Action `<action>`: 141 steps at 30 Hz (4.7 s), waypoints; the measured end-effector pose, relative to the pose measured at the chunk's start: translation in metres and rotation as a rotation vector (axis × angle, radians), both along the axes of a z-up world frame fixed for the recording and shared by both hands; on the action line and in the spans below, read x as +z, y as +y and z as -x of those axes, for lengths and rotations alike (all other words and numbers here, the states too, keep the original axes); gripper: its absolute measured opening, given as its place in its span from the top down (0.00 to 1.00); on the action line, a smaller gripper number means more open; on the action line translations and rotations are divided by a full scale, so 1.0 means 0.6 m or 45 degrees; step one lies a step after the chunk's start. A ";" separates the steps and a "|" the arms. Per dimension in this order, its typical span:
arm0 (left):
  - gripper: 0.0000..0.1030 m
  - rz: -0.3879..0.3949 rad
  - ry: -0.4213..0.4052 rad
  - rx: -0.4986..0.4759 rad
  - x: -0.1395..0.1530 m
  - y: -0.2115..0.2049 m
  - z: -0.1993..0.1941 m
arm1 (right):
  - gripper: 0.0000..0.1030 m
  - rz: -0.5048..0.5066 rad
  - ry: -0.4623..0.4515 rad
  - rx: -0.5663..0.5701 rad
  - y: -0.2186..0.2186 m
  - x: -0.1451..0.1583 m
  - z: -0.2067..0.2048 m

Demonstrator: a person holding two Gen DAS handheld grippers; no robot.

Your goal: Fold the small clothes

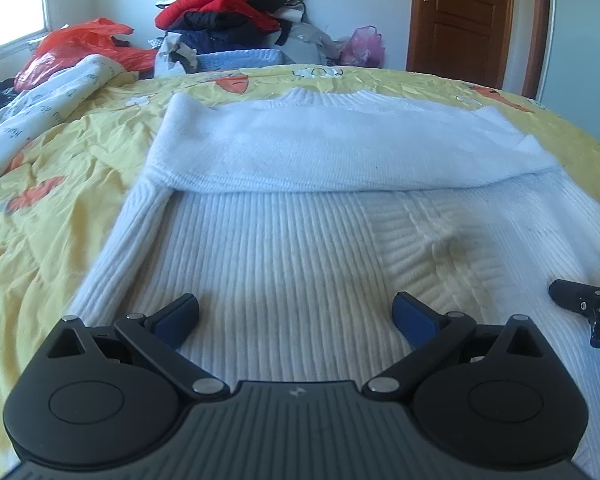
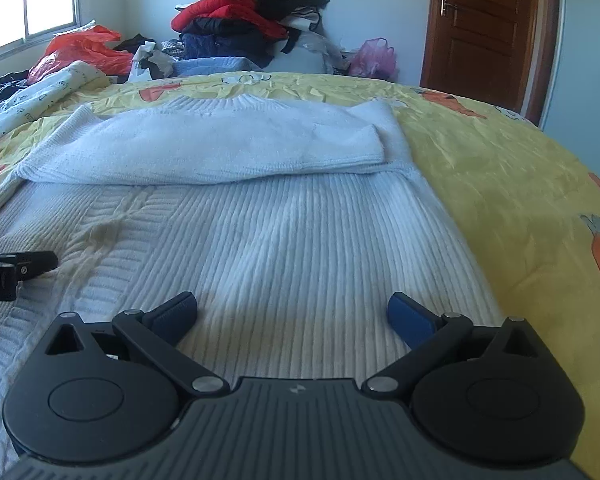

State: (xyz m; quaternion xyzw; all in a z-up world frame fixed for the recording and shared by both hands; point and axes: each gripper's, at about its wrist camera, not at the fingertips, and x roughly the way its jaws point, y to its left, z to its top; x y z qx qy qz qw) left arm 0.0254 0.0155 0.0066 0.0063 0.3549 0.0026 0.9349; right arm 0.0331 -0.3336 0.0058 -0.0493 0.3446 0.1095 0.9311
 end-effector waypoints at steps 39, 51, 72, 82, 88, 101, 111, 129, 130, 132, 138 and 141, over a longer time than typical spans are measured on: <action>0.00 0.015 -0.031 0.004 -0.004 0.000 0.072 | 0.01 -0.009 -0.015 0.005 -0.010 -0.001 0.082; 0.00 0.015 -0.031 0.004 -0.004 0.000 0.072 | 0.01 -0.012 -0.018 0.006 -0.010 -0.002 0.085; 0.00 0.011 -0.031 0.006 -0.003 0.000 0.072 | 0.01 -0.013 -0.018 0.005 -0.011 -0.002 0.086; 0.00 0.008 -0.026 0.008 -0.001 -0.002 0.081 | 0.01 -0.015 -0.019 0.006 -0.011 -0.002 0.087; 0.00 0.010 -0.028 0.008 -0.001 -0.002 0.081 | 0.01 -0.015 -0.020 0.005 -0.010 -0.002 0.088; 0.00 0.008 -0.027 0.008 -0.001 -0.003 0.081 | 0.01 -0.015 -0.020 0.005 -0.010 -0.003 0.088; 0.00 0.008 -0.028 0.009 -0.002 -0.004 0.082 | 0.01 -0.015 -0.020 0.005 -0.010 -0.003 0.088; 0.00 0.007 -0.028 0.009 -0.002 -0.005 0.082 | 0.01 -0.017 -0.022 0.005 -0.011 -0.003 0.089; 0.00 0.007 -0.028 0.009 -0.002 -0.005 0.082 | 0.01 -0.017 -0.022 0.005 -0.011 -0.003 0.089; 0.00 0.006 -0.028 0.009 -0.002 -0.004 0.083 | 0.01 -0.016 -0.021 0.005 -0.011 -0.003 0.089; 0.00 0.007 -0.029 0.009 -0.002 -0.004 0.083 | 0.01 -0.018 -0.022 0.005 -0.011 -0.003 0.089; 0.00 0.006 -0.029 0.009 -0.002 -0.005 0.083 | 0.01 -0.018 -0.022 0.005 -0.011 -0.003 0.089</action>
